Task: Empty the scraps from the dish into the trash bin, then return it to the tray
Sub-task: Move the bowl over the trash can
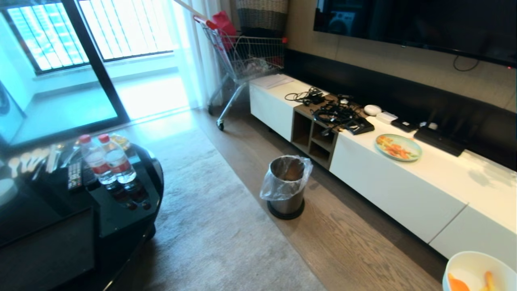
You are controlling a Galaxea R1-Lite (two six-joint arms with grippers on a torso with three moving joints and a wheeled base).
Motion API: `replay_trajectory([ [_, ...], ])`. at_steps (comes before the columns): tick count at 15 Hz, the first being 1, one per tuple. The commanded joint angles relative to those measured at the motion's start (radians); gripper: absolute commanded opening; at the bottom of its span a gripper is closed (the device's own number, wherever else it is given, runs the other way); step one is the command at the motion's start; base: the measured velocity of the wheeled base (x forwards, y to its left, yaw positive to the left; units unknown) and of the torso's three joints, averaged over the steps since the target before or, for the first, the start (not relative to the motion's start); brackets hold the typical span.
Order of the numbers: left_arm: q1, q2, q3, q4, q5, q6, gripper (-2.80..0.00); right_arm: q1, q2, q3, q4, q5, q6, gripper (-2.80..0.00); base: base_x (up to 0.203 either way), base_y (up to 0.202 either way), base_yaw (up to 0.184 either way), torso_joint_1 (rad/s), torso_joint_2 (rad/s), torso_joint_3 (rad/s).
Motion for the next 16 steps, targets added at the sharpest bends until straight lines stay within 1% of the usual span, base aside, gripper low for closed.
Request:
replay_trajectory([
  [1,0.000,0.000,0.000,0.000,0.001,-0.001,-2.80,0.000,-0.001,0.003,0.002,-0.003,0.006,-2.80,0.000,0.006,-0.142,0.005,0.00,-0.002],
  [3,0.000,0.000,0.000,0.000,0.000,-0.001,-2.80,0.001,-0.001,0.011,0.001,-0.003,0.005,-2.80,-0.001,0.004,-0.076,0.001,0.00,-0.001],
  [16,0.000,0.000,0.000,0.000,0.000,-0.001,-2.80,0.002,0.002,0.024,-0.004,-0.004,0.003,-2.80,0.000,0.000,0.000,0.000,0.00,0.000],
])
